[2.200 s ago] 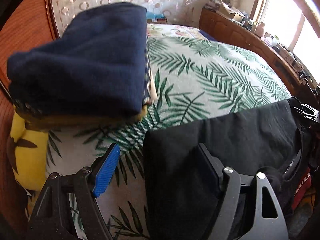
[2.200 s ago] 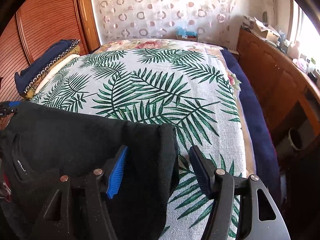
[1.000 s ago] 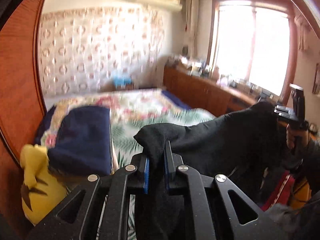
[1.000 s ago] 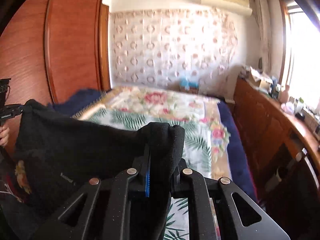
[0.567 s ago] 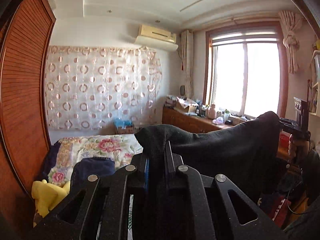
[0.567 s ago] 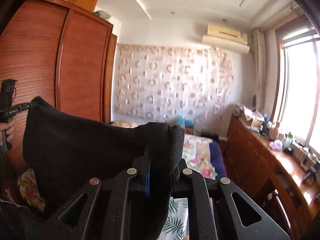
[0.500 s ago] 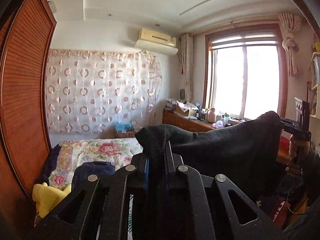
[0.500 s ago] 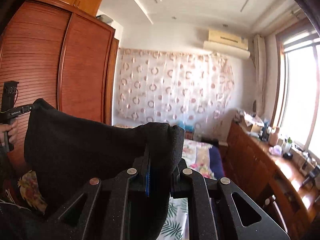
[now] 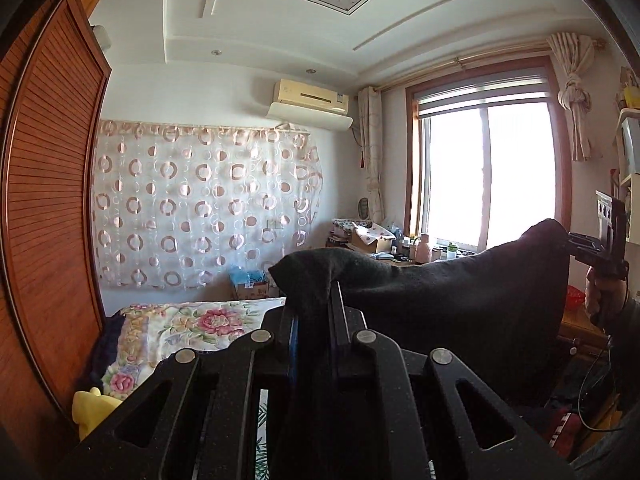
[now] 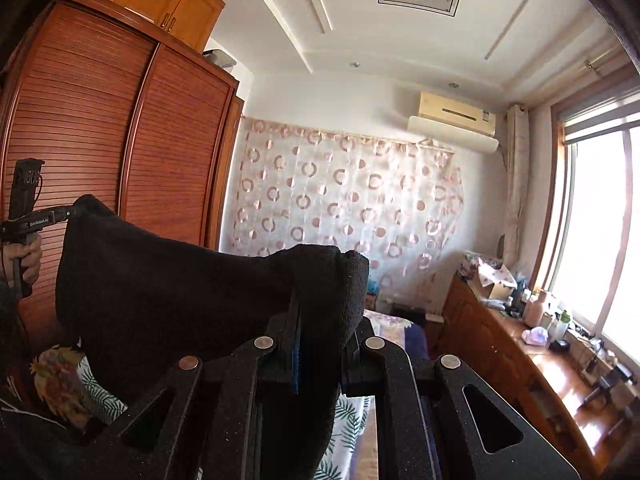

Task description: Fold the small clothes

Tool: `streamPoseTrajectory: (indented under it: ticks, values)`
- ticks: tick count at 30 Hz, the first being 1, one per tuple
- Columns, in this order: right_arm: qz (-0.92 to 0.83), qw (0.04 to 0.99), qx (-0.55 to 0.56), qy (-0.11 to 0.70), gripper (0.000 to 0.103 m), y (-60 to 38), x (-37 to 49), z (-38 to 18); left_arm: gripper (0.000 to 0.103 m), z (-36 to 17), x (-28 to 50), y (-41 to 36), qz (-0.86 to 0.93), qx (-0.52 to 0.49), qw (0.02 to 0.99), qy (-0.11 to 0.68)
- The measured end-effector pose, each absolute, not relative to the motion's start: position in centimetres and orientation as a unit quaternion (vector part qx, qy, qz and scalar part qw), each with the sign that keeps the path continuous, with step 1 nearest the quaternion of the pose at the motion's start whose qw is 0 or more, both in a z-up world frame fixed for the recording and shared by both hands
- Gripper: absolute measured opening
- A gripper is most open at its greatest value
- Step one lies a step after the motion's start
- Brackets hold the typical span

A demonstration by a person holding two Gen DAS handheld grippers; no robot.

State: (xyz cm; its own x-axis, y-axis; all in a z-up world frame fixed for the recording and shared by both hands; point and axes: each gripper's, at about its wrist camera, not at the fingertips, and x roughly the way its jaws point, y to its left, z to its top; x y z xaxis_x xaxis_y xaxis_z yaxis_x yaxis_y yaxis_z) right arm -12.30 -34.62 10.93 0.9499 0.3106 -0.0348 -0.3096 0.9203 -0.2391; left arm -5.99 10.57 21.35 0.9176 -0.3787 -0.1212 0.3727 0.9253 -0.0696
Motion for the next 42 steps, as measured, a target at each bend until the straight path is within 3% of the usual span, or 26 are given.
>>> streamPoseTrajectory:
  ticks: [6, 15, 18, 20, 26, 33, 42]
  values:
    - [0.149, 0.981, -0.124, 0.013, 0.013, -34.7, -8.7, 11.7, 0.012, 20.0, -1.2, 9.7, -0.174, -0.013, 0.981, 0.085]
    - [0.133, 0.975, -0.115, 0.137, 0.013, -33.9, 10.4, 6.1, 0.013, 10.8, 14.8, 7.0, -0.131, 0.013, 0.975, 0.181]
    - [0.123, 0.970, -0.104, 0.183, 0.015, -33.3, 17.9, 2.5, 0.019, 6.7, 20.2, 5.4, -0.137, 0.055, 0.963, 0.226]
    - [0.122, 0.964, -0.090, 0.220, 0.026, -32.9, 22.5, 0.1, 0.031, 4.5, 22.8, 5.6, -0.135, 0.043, 0.954, 0.266]
    - [0.102, 0.955, -0.057, 0.273, 0.040, -31.9, 26.8, -4.3, 0.069, 2.1, 20.4, 5.6, -0.144, 0.020, 0.943, 0.301]
    - [0.100, 0.944, -0.079, 0.305, 0.040, -32.8, 24.3, -5.9, 0.069, 0.5, 16.0, 5.2, -0.148, 0.024, 0.934, 0.325]
    - [0.107, 0.928, -0.047, 0.354, 0.040, -34.7, 21.1, -9.1, 0.069, -7.0, 12.9, 4.9, -0.143, 0.020, 0.902, 0.407]
